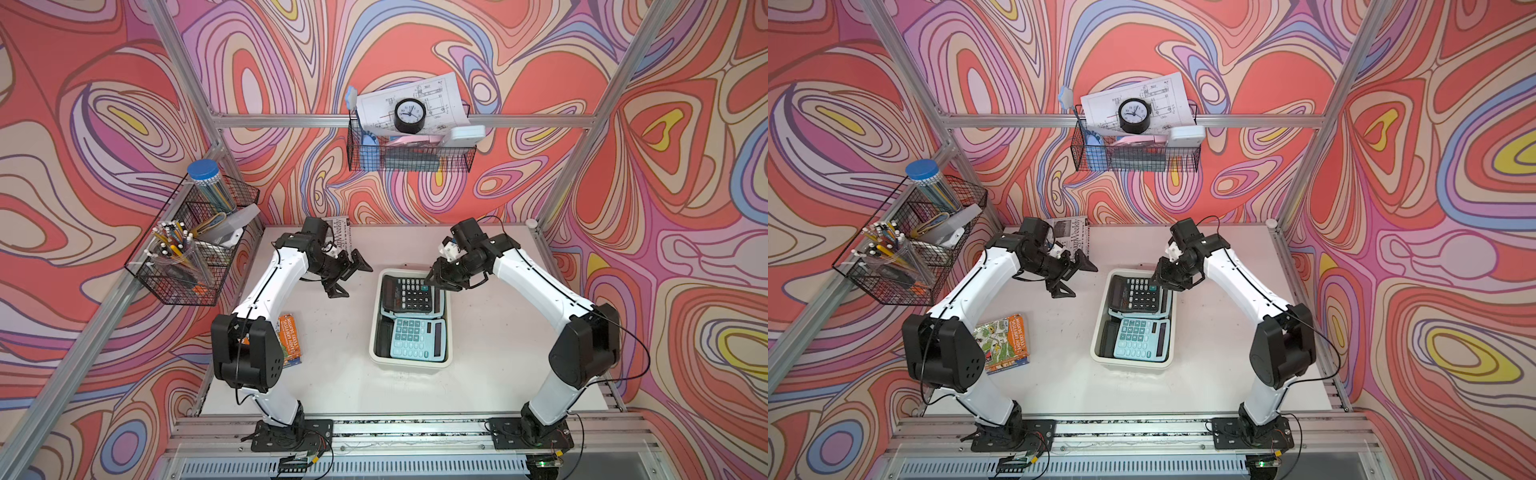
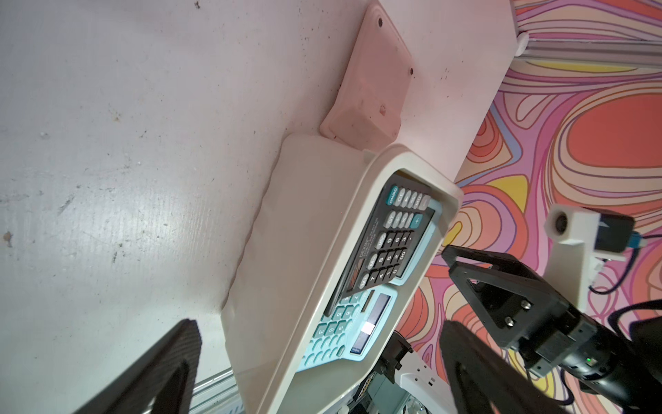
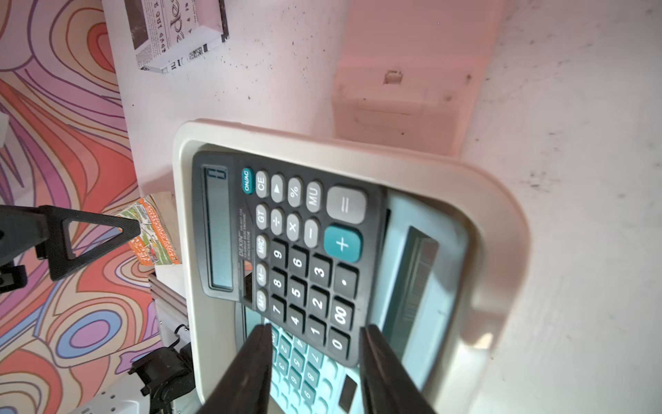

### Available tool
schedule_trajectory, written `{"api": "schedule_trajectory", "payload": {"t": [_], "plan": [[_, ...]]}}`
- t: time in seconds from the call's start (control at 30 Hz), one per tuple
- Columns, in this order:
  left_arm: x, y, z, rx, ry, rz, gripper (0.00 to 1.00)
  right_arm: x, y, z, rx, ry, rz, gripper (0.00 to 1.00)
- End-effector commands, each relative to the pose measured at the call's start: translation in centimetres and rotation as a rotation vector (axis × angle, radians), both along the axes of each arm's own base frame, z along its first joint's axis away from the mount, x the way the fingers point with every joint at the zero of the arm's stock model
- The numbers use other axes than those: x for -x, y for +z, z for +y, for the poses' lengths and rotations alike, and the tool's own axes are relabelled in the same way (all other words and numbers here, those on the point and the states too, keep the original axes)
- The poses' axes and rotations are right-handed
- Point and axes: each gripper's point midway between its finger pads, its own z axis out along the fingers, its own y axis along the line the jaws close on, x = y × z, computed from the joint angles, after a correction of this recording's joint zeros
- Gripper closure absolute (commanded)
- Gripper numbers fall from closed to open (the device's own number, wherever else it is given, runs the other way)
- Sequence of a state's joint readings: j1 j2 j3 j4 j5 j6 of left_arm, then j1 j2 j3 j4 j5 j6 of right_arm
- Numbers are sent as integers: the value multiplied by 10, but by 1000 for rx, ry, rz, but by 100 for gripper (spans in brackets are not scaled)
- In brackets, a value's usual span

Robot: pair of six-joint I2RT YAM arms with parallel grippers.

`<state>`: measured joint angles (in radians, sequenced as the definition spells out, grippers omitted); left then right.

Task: Put the calculator in the storage box
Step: Place the calculator in the storage box, then move the storage box to the center of the board.

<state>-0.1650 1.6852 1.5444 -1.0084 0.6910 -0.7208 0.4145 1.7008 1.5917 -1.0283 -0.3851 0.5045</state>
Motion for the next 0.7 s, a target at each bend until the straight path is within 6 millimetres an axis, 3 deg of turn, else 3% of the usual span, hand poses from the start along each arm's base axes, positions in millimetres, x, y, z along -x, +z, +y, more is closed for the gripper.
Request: {"api": "schedule_trajectory", "payload": {"t": [0.0, 0.2, 0.4, 0.5, 0.67], "plan": [[8, 3, -7, -20, -40, 15, 2, 19, 9, -24, 98, 11, -31, 54], [2, 2, -4, -66, -35, 2, 2, 51, -1, -36, 137, 62, 26, 54], [-9, 0, -3, -78, -6, -7, 2, 71, -15, -24, 124, 131, 64, 59], [-14, -2, -4, -79, -6, -3, 2, 77, -25, -18, 141, 158, 94, 65], [-20, 7, -1, -101, -19, -27, 2, 80, -37, -33, 248, 122, 143, 76]]}}
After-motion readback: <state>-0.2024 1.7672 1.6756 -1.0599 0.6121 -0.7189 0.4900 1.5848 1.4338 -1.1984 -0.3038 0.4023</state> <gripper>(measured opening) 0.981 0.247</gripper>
